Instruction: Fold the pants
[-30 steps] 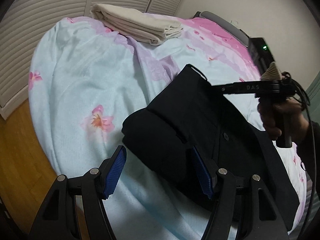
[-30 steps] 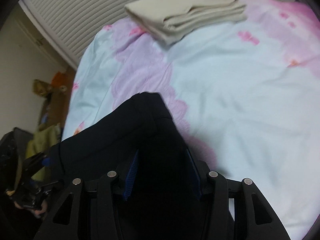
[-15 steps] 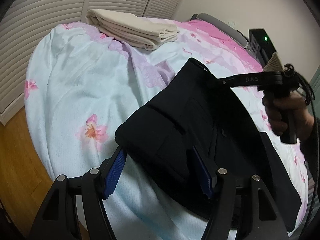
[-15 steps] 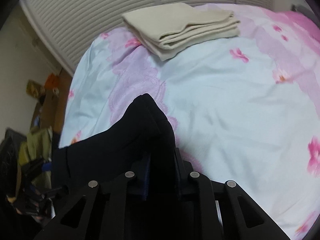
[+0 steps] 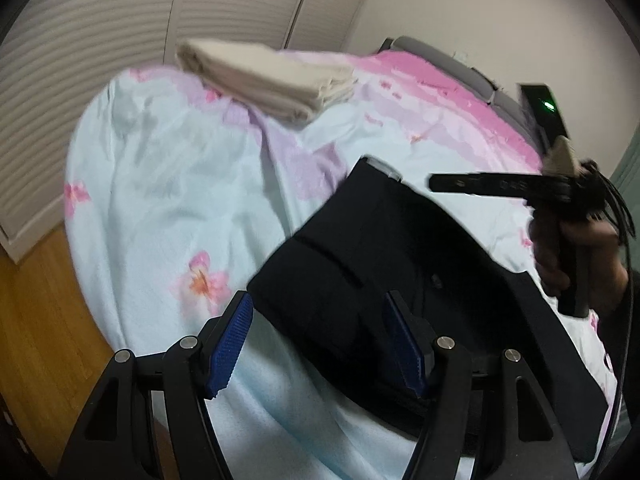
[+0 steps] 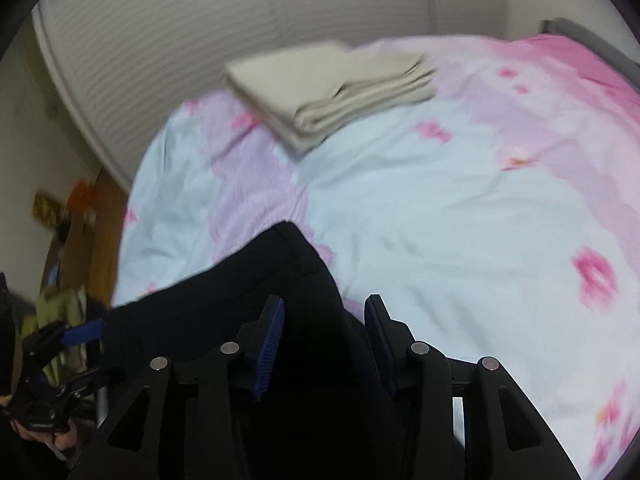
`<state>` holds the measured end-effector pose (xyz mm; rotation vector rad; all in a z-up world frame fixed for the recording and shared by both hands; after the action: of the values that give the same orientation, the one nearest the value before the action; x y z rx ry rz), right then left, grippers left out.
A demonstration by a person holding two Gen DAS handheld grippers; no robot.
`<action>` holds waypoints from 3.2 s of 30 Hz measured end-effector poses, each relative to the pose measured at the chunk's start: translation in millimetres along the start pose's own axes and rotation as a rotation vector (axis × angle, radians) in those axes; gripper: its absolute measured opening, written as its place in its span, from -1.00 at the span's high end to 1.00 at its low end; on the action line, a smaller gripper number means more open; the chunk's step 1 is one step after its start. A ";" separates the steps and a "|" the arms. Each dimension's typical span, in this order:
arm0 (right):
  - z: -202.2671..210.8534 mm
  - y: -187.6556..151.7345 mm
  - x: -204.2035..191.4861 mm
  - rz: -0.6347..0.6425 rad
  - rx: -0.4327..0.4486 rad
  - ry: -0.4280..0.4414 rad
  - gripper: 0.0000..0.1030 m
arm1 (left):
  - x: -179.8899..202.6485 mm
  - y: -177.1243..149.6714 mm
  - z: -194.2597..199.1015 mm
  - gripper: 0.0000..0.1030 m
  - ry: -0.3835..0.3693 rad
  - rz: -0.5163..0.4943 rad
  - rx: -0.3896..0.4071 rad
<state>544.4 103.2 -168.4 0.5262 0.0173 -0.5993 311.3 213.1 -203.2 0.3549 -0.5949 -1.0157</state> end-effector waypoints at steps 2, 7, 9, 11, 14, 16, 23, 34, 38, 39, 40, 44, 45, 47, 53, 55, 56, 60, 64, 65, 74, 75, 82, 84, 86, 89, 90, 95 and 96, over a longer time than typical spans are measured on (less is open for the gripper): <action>32.5 -17.6 0.5 -0.071 0.079 -0.015 0.16 | 5.2 3.0 14.8 -0.29 0.018 -0.057 0.049; 129.7 -100.3 -3.7 -0.286 0.317 -0.088 -0.34 | 30.7 9.0 46.3 -0.35 0.038 -0.177 0.137; 171.5 -147.3 -6.2 -0.369 0.413 -0.177 -0.45 | 47.7 9.8 53.2 -0.38 0.022 -0.206 0.153; 212.3 -202.7 -6.6 -0.467 0.483 -0.277 -0.48 | 74.0 6.9 60.4 -0.43 -0.008 -0.252 0.172; 251.7 -274.3 -2.0 -0.614 0.522 -0.383 -0.49 | 125.4 -4.2 65.5 -0.50 -0.056 -0.341 0.188; 275.9 -329.2 2.9 -0.724 0.535 -0.461 -0.51 | 162.5 -17.4 67.9 -0.55 -0.102 -0.393 0.189; 340.4 -512.8 23.8 -1.092 0.609 -0.652 -0.51 | 308.6 -97.4 64.4 -0.66 -0.287 -0.615 0.102; 349.4 -707.4 83.2 -1.587 0.880 -0.522 -0.51 | 466.6 -209.7 52.5 -0.67 -0.340 -0.894 0.074; 336.3 -736.9 100.8 -1.679 0.915 -0.494 -0.51 | 500.3 -230.6 40.6 -0.67 -0.329 -0.945 0.068; 333.9 -741.6 102.7 -1.695 0.918 -0.492 -0.51 | 506.8 -234.4 36.5 -0.67 -0.326 -0.956 0.066; 330.3 -748.6 107.4 -1.715 0.922 -0.484 -0.51 | 513.7 -239.9 35.3 -0.67 -0.324 -0.967 0.063; 313.9 -776.4 123.2 -1.778 0.952 -0.424 -0.50 | 536.4 -257.8 25.6 -0.67 -0.320 -1.007 0.050; 312.2 -779.4 125.7 -1.785 0.961 -0.412 -0.50 | 540.3 -260.8 23.6 -0.67 -0.319 -1.014 0.049; 305.0 -790.5 136.0 -1.800 0.986 -0.372 -0.46 | 546.3 -265.9 18.8 -0.67 -0.316 -1.024 0.044; 290.5 -803.1 159.7 -1.775 1.066 -0.246 -0.27 | 554.5 -274.8 3.7 -0.67 -0.298 -1.030 0.023; 288.1 -804.8 160.3 -1.772 1.089 -0.230 -0.26 | 558.1 -278.7 -0.1 -0.67 -0.297 -1.029 0.013; 287.1 -805.8 160.9 -1.767 1.105 -0.220 -0.26 | 560.1 -280.7 -1.1 -0.67 -0.298 -1.031 0.011; 287.8 -807.2 158.3 -1.746 1.148 -0.172 0.68 | 568.3 -288.8 0.0 -0.67 -0.303 -1.058 0.017; 303.2 -796.7 149.3 -1.677 1.149 -0.232 0.85 | 567.8 -286.4 5.3 -0.67 -0.309 -1.063 0.034; 311.0 -789.9 145.1 -1.653 1.139 -0.267 0.86 | 566.1 -282.9 6.4 -0.67 -0.309 -1.059 0.037; 380.8 -675.8 112.1 -1.380 1.028 -0.597 0.87 | 525.7 -219.7 16.8 -0.67 -0.287 -0.932 0.059; 385.6 -658.4 107.3 -1.344 1.008 -0.630 0.87 | 518.9 -210.3 17.9 -0.67 -0.283 -0.917 0.062; 377.2 -502.8 68.3 -1.022 0.855 -0.762 0.87 | 430.0 -122.0 37.8 -0.67 -0.224 -0.778 0.127; 356.5 -447.5 59.4 -0.919 0.797 -0.758 0.87 | 398.4 -99.8 44.5 -0.67 -0.198 -0.742 0.148; 332.8 -406.9 47.5 -0.833 0.743 -0.748 0.87 | 359.6 -76.8 51.7 -0.69 -0.163 -0.702 0.171; 276.4 -349.1 24.2 -0.694 0.622 -0.708 0.87 | 297.8 -45.4 60.6 -0.75 -0.103 -0.635 0.194; 255.5 -334.3 14.6 -0.644 0.581 -0.687 0.87 | 281.1 -38.1 61.9 -0.75 -0.088 -0.617 0.196; 115.1 -283.5 -41.5 -0.378 0.214 -0.561 0.89 | 198.9 -15.4 57.2 -0.75 -0.016 -0.536 0.176; 98.8 -284.5 -44.7 -0.357 0.165 -0.554 0.89 | 188.3 -14.3 52.8 -0.75 -0.006 -0.526 0.163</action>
<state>339.9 -118.9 -208.1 0.5050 -0.4752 -1.0871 342.6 41.7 -113.2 0.6748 -0.6051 -1.4747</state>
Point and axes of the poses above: each gripper's, at about its wrist camera, not at the fingertips, and z roughly against the way its jaws point, x to its right, y to its top, the point moved 5 cm from there along -z, roughly the way its jaws point, and after that the axes turned 9 degrees about -x, right-handed, at the moved point
